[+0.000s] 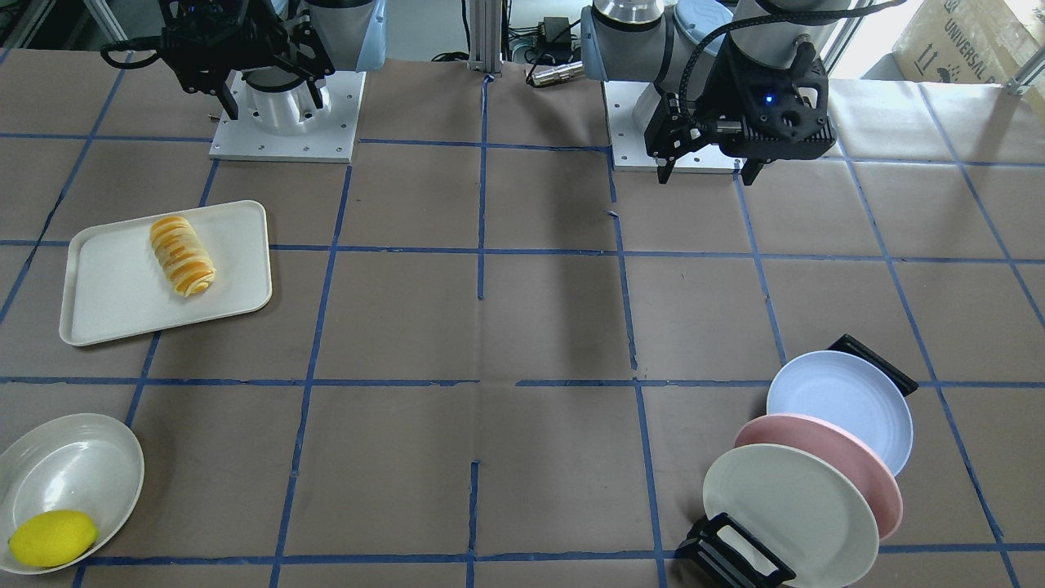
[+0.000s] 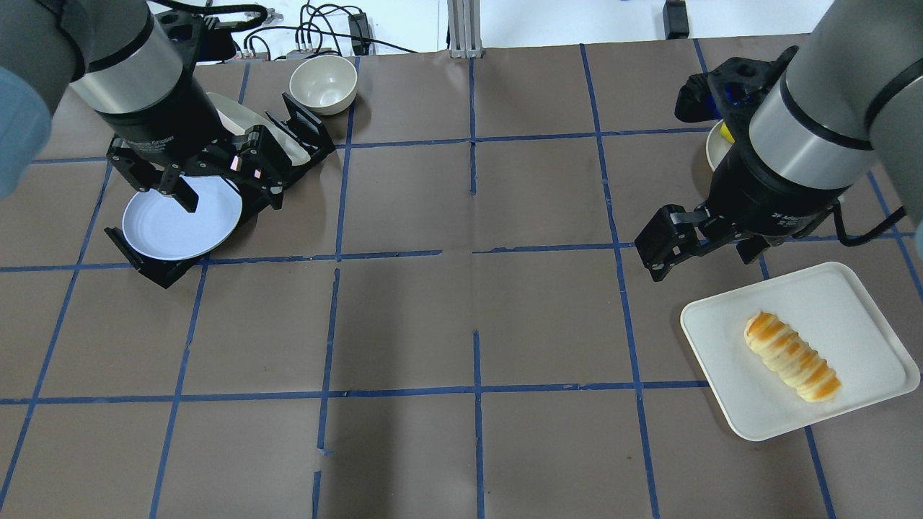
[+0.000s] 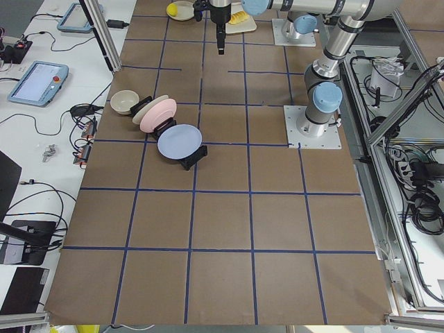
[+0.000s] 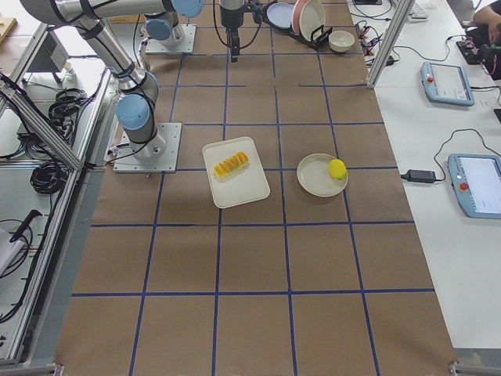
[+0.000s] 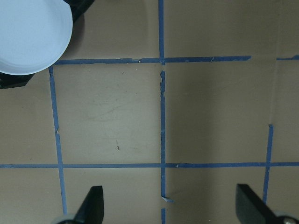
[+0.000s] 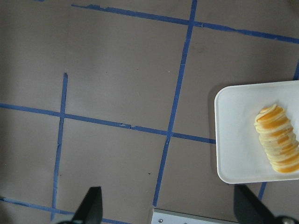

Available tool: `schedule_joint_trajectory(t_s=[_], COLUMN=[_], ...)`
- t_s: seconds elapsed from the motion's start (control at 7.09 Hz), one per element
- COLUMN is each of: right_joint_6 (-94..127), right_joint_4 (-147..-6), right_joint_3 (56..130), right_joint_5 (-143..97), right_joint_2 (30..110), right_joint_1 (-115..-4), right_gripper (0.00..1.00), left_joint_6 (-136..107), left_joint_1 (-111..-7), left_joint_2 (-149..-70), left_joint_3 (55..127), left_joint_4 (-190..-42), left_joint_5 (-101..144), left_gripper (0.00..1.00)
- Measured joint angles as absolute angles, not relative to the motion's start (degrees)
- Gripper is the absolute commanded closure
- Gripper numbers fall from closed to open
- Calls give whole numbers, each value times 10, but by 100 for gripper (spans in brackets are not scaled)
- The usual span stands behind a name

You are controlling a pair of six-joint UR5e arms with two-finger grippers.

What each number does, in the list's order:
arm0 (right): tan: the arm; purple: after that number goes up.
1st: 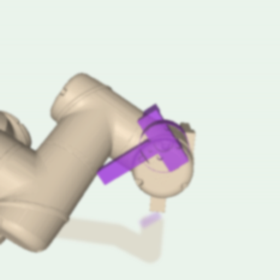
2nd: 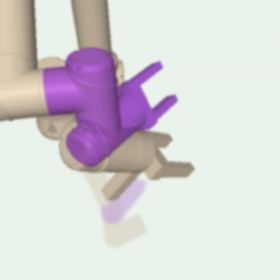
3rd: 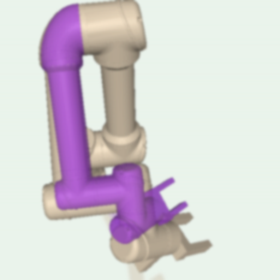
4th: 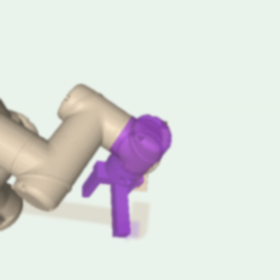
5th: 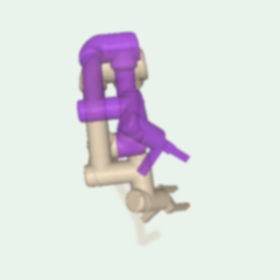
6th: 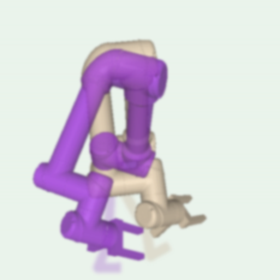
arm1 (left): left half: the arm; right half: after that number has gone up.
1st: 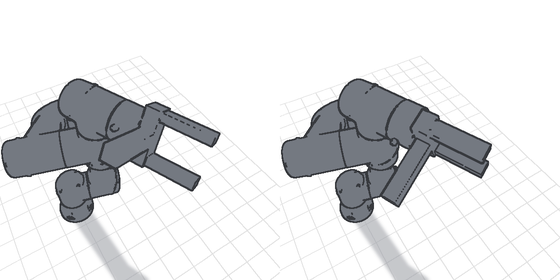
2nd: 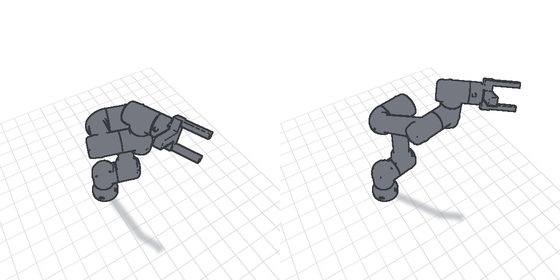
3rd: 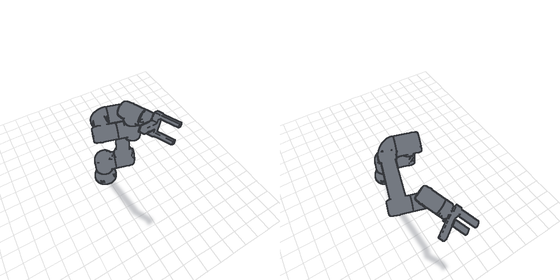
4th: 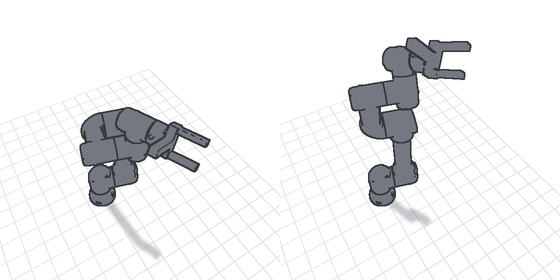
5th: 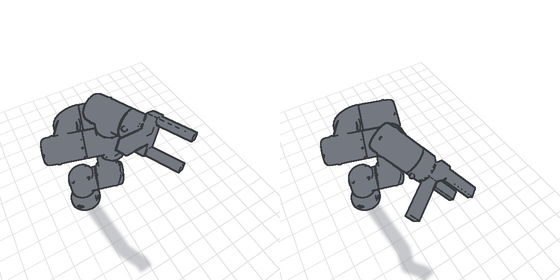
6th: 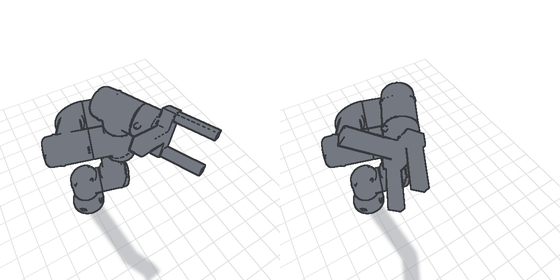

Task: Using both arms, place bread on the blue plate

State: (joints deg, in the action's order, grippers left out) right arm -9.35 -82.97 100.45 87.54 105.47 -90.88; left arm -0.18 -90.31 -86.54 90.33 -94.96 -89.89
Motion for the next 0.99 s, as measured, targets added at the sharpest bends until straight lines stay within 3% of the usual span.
schedule_joint_trajectory(t_s=[0.42,0.71,0.99], right_joint_6=[-94,-119,-249], right_joint_4=[-830,-847,-921], right_joint_3=[1005,1017,1076], right_joint_5=[875,874,896], right_joint_2=[1054,1052,1054], right_joint_1=[-908,-902,-857], right_gripper=[1,2,2], left_joint_6=[56,169,272], left_joint_1=[-875,-767,-670], left_joint_2=[-879,-913,-989], left_joint_3=[878,858,820], left_joint_4=[-950,-950,-946], left_joint_5=[-896,-889,-852], left_gripper=[0,0,0])
